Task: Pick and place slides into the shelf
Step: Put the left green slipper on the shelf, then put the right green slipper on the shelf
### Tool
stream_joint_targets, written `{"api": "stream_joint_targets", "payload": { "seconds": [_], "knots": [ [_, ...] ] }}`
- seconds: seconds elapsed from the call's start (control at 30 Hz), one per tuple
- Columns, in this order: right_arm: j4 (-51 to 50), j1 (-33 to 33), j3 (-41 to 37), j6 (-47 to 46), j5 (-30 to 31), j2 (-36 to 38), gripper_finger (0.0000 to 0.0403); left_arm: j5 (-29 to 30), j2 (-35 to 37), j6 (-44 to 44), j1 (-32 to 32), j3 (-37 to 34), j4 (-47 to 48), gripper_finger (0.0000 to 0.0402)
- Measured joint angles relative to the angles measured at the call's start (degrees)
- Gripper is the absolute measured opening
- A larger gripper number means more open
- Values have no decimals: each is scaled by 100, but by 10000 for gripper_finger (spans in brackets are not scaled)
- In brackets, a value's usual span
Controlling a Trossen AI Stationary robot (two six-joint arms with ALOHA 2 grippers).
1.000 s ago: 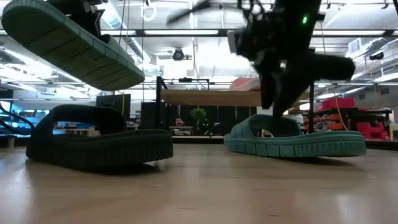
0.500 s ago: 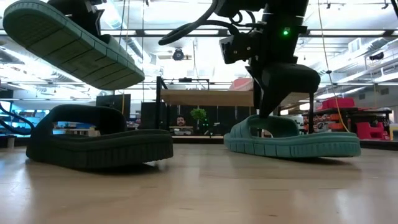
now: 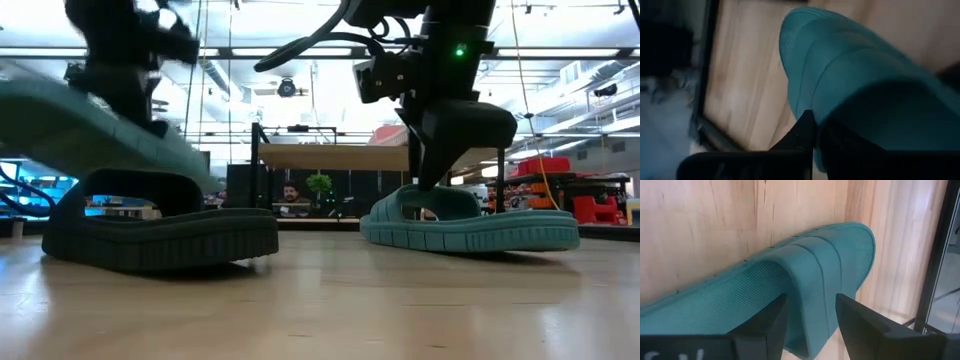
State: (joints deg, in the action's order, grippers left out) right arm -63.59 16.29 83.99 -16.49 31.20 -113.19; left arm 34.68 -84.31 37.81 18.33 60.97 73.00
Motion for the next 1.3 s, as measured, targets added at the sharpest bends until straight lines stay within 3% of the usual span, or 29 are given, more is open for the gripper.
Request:
{"api": "stream_joint_targets", "payload": {
  "seconds": [0.23,0.4,0.57,0.87,1.3],
  "knots": [
    [2,0,0,-4,0,0,174,1,-7,446,-578,-647,-33,13],
    [2,0,0,-44,0,0,174,-448,-7,67,-884,-858,-229,62],
    [2,0,0,-46,2,0,174,-462,-7,-278,-1034,-1006,-458,105],
    [3,0,0,-52,0,0,173,-453,-7,-727,-1119,-1006,-236,147],
    [149,0,2,-51,0,0,173,-138,-7,-233,-1119,-1008,710,142]
  ]
}}
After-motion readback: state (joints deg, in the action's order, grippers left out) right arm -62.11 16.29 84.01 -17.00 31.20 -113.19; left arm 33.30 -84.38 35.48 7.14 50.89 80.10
